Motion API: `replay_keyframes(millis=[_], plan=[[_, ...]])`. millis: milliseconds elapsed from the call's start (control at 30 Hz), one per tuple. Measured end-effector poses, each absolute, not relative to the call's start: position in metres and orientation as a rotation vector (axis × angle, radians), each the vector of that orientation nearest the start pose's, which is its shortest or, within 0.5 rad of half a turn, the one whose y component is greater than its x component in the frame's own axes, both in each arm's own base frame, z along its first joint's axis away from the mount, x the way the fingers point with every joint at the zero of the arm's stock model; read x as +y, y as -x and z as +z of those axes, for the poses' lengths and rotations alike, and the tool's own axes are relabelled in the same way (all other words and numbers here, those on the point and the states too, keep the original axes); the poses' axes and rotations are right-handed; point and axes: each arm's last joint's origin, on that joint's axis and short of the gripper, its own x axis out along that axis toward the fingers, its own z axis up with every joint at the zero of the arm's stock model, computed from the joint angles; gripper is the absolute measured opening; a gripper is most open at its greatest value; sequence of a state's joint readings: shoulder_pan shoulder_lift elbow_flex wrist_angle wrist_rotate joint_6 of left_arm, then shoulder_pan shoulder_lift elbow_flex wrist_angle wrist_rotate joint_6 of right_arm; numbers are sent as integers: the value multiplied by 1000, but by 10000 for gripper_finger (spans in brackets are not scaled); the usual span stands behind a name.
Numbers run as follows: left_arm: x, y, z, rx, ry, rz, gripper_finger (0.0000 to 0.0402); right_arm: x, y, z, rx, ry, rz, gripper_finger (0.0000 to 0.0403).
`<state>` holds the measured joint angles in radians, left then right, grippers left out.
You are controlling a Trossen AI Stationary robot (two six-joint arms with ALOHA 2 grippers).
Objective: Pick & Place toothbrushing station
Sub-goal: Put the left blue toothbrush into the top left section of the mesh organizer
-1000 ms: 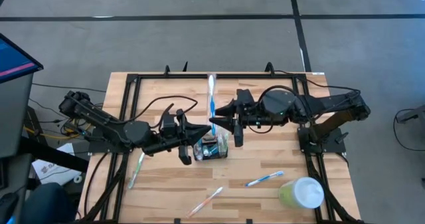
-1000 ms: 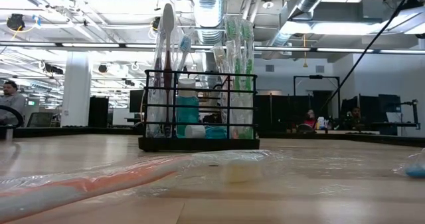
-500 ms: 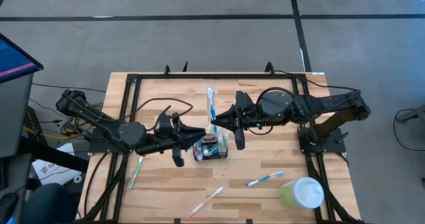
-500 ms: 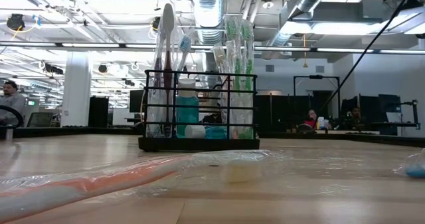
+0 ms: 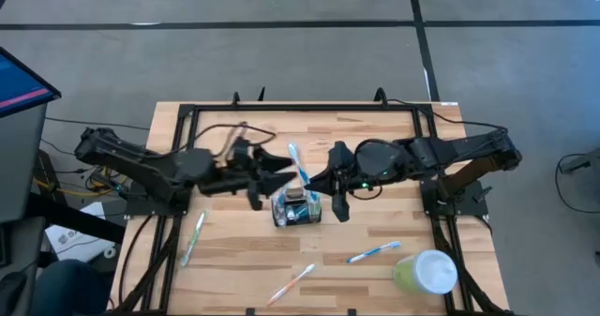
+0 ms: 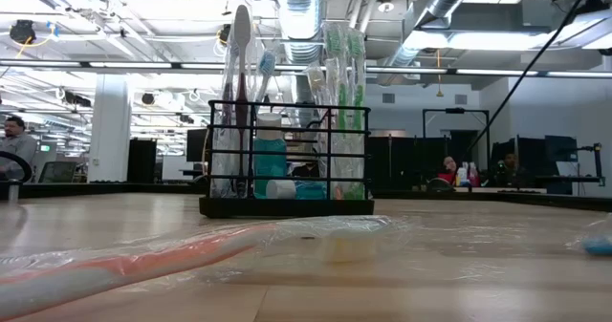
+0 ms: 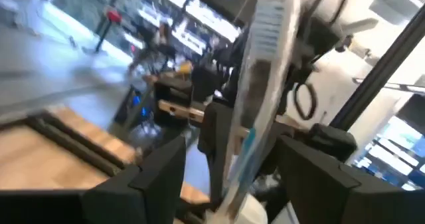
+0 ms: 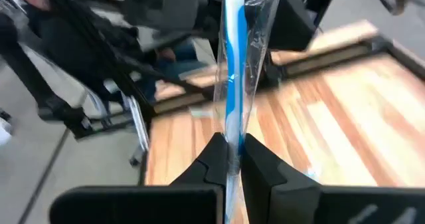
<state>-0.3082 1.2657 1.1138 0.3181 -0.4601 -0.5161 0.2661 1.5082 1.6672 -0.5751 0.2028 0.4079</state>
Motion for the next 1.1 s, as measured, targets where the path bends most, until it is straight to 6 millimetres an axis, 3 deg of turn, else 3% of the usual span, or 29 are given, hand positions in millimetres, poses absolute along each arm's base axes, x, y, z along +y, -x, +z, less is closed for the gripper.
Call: replay_keyframes(millis=[267, 967, 1100], plan=[[-74, -296, 376, -160, 579, 114, 227, 80, -322, 403, 568, -319, -48, 15], [-74, -294, 378, -162, 575, 94, 147, 82, -322, 403, 564, -309, -47, 16], [-74, -294, 378, -163, 575, 98, 100, 82, -322, 403, 563, -306, -47, 18]])
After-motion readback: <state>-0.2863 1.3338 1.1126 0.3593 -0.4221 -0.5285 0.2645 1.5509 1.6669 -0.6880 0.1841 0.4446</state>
